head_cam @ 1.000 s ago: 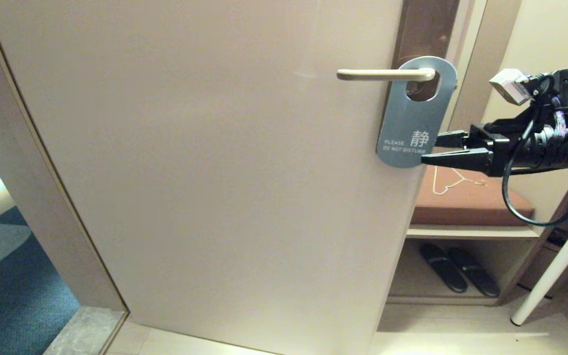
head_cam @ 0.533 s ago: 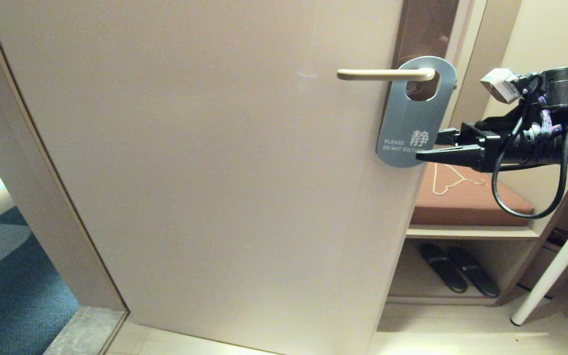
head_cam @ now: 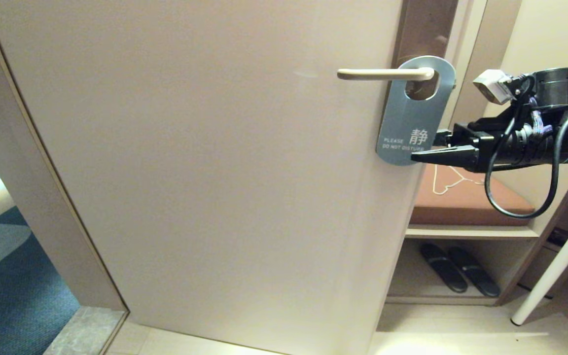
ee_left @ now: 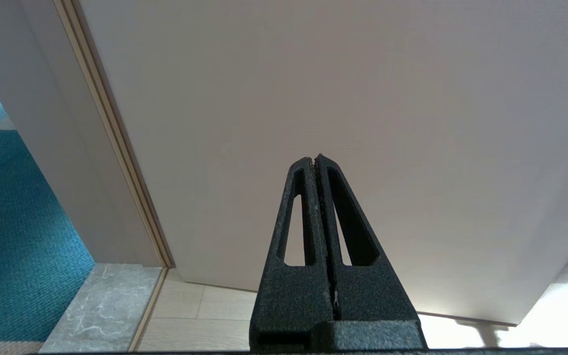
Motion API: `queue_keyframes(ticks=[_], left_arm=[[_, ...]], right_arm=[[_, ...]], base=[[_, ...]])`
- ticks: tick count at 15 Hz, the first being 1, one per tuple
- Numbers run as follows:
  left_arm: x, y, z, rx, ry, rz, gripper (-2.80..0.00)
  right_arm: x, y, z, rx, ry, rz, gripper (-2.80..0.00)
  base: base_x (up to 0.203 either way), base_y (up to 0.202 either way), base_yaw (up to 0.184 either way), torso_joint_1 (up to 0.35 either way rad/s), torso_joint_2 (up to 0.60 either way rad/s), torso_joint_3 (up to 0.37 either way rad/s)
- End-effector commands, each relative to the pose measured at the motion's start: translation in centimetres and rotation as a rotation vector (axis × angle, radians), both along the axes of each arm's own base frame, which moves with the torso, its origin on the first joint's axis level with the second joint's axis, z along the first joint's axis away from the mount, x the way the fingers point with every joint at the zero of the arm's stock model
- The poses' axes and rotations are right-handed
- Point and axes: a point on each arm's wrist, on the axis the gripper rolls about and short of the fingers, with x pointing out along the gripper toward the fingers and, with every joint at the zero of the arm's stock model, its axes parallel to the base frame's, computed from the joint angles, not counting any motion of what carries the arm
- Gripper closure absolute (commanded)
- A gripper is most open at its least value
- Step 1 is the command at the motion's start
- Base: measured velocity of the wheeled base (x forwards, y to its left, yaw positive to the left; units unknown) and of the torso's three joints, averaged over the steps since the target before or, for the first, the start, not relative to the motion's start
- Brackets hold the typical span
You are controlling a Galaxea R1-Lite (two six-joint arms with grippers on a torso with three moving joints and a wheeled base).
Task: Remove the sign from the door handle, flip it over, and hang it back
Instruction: Take down the sign
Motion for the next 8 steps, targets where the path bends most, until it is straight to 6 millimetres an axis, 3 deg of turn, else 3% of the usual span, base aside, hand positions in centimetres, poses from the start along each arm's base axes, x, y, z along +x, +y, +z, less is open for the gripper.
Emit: queue_keyframes(ticks=[1,8], left_arm=[[0.0,0.0,0.0,0.0,0.0,0.0,0.0],[0.0,0.0,0.0,0.0,0.0,0.0,0.0]], right_arm=[[0.0,0.3,0.2,0.004,-0.008,0.019,-2.8],[-0.1,0.7,1.2,0.006,-0.039,0.028,-2.8]], base=[[0.0,0.0,0.0,0.0,0.0,0.0],[0.0,0.0,0.0,0.0,0.0,0.0]])
